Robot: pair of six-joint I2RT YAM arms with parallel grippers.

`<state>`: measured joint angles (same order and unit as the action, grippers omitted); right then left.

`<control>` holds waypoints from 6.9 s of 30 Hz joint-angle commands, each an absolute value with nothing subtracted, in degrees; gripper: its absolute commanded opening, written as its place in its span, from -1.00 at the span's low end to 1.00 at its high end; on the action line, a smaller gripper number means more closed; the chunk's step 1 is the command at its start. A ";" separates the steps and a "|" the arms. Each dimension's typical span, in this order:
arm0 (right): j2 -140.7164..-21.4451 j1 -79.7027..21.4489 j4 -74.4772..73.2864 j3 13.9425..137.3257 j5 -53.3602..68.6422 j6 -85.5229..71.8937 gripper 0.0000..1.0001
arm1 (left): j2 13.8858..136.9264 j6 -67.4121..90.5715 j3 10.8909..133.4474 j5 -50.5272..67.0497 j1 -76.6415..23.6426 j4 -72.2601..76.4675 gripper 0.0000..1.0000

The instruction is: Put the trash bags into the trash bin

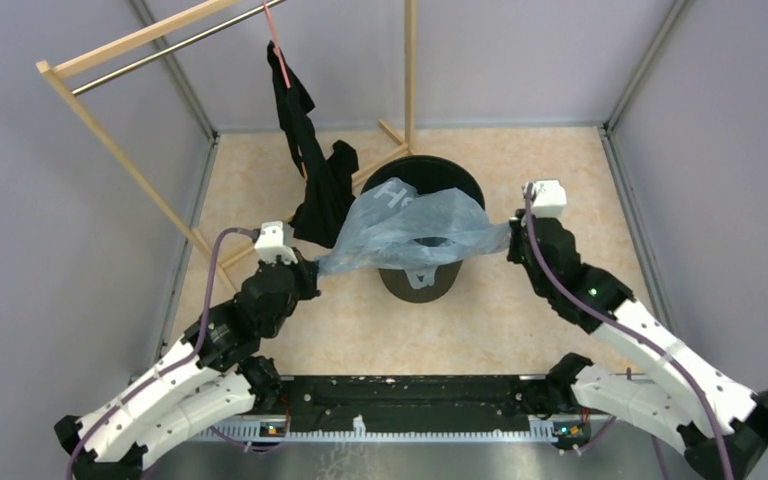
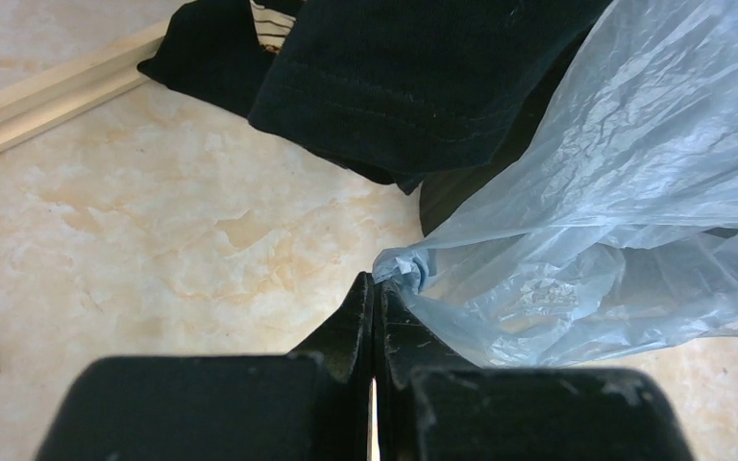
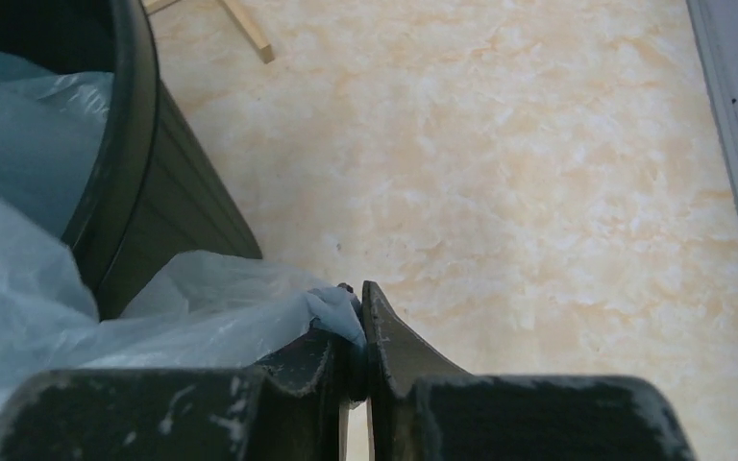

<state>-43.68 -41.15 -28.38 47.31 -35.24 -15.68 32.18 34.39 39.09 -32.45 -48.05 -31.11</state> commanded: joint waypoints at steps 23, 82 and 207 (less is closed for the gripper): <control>-57.50 -22.71 -17.51 49.85 -4.40 -17.94 0.71 | 44.21 37.62 36.68 -14.13 -48.09 -11.52 -1.00; -55.08 -28.28 -34.40 66.94 23.20 17.62 0.36 | 38.47 35.33 38.87 -20.37 -48.01 -18.54 -0.93; -51.28 -12.52 -25.74 62.33 21.86 -14.14 0.50 | 82.33 10.29 89.43 -27.88 -55.89 -31.84 -0.61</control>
<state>-53.74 -12.84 -26.26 62.85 17.61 -12.56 86.32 8.95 89.60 -31.51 -58.46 -33.65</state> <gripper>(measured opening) 0.780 0.255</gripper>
